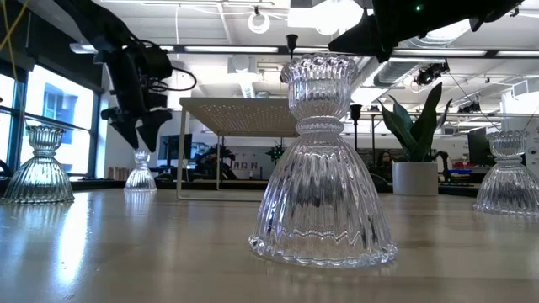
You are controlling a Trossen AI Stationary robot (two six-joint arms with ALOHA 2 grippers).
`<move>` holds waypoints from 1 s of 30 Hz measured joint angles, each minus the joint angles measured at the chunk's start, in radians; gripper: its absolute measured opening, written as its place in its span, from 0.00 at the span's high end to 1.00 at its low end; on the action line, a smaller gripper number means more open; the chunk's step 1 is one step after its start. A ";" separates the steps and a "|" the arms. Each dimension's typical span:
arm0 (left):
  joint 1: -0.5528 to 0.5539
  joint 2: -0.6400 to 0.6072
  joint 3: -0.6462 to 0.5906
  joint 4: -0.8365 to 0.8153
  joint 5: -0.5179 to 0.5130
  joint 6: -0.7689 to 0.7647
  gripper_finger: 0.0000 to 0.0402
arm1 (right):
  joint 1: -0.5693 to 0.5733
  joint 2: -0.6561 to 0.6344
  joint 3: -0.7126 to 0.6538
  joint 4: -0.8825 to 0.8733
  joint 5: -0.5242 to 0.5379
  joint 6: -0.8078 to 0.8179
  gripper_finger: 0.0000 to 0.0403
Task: Pick & Place candle stick holders
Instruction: Put the top left transparent glass candle holder on the shelf
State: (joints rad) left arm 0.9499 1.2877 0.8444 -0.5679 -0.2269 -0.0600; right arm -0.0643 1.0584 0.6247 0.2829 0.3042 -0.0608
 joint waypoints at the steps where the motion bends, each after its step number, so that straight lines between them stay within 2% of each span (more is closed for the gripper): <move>1: 0.000 0.009 0.000 0.000 -0.007 0.000 0.29 | 0.000 0.000 0.000 0.000 0.000 0.000 1.00; 14: -0.001 0.099 0.000 0.041 -0.052 0.004 0.30 | 0.000 0.000 0.000 0.001 -0.024 -0.008 1.00; 17: -0.001 0.102 0.000 0.038 -0.052 0.006 0.35 | 0.000 0.000 0.000 0.001 -0.023 -0.008 1.00; 25: -0.001 0.102 0.000 0.042 -0.035 0.016 0.57 | 0.000 0.000 0.000 0.001 -0.023 -0.008 1.00; 30: -0.001 0.100 0.000 0.030 -0.010 0.030 0.59 | 0.000 0.000 0.000 0.001 -0.023 -0.008 1.00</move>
State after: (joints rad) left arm 0.9489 1.3882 0.8442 -0.5382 -0.2368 -0.0303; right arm -0.0647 1.0588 0.6250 0.2839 0.2813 -0.0689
